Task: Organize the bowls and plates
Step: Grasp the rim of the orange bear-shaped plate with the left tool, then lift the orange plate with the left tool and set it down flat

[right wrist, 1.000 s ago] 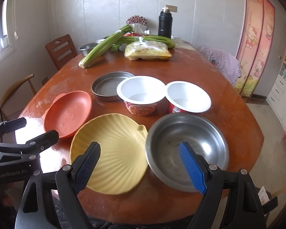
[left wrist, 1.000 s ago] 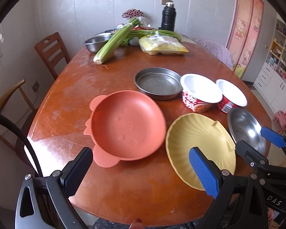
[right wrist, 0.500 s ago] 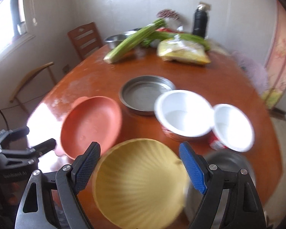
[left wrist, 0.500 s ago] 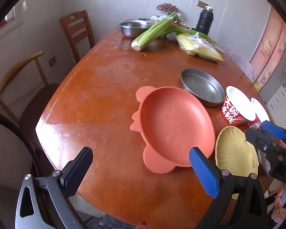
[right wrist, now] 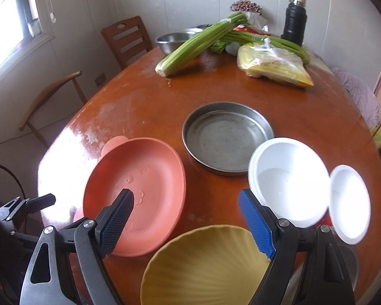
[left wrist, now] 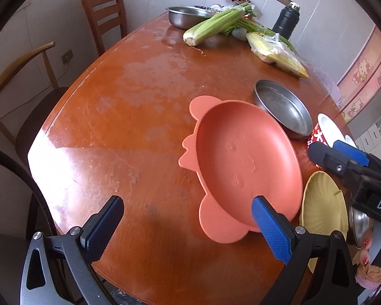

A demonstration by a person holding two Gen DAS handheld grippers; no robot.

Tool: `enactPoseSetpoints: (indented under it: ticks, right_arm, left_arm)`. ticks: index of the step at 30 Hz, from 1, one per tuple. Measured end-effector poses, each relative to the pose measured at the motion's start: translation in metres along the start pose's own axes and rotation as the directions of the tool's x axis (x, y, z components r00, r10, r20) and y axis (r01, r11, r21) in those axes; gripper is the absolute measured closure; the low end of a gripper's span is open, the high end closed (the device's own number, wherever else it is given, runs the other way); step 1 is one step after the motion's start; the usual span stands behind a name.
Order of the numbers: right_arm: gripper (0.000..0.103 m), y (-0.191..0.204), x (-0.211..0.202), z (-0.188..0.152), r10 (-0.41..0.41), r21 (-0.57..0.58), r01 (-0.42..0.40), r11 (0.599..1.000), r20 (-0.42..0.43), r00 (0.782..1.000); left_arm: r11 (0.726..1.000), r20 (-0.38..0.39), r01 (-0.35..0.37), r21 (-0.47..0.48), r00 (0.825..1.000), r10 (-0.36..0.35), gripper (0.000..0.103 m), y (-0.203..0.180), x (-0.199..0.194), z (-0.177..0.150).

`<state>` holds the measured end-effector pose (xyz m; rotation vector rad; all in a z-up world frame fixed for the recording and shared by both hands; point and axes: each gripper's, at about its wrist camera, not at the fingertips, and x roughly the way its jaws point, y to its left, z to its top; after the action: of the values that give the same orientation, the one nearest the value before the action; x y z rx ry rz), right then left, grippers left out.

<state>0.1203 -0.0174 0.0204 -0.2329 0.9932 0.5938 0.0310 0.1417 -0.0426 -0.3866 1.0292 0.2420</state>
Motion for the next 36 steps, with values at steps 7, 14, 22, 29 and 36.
enactPoseSetpoints:
  ticks: [7,14,22,29,36]
  right_arm:
    - [0.017,0.005,0.024,0.006,0.017,0.001,-0.017,1.0,-0.043,0.999]
    - [0.018,0.004,0.047,0.01,0.032,0.025,-0.03,0.999,-0.097,0.995]
    - [0.048,0.006,0.068,0.009,0.08,0.036,-0.075,0.997,-0.171,0.982]
    - [0.057,0.014,0.069,0.005,0.084,0.002,-0.085,0.996,-0.178,0.98]
    - [0.056,0.021,0.059,0.007,0.075,-0.019,-0.079,0.997,-0.153,0.985]
  left_arm:
    - [1.0,-0.009,-0.018,0.021,1.0,0.018,0.008,-0.009,0.008,0.003]
    - [1.0,-0.034,0.009,0.012,0.999,-0.008,0.024,-0.011,0.017,0.006]
    - [0.999,-0.03,0.044,0.008,0.999,-0.044,0.066,-0.015,0.021,0.012]
    - [0.995,-0.027,0.094,-0.028,0.995,-0.094,0.077,-0.011,0.025,0.019]
    - [0.996,0.005,0.084,-0.031,0.996,-0.084,0.077,-0.006,0.017,0.028]
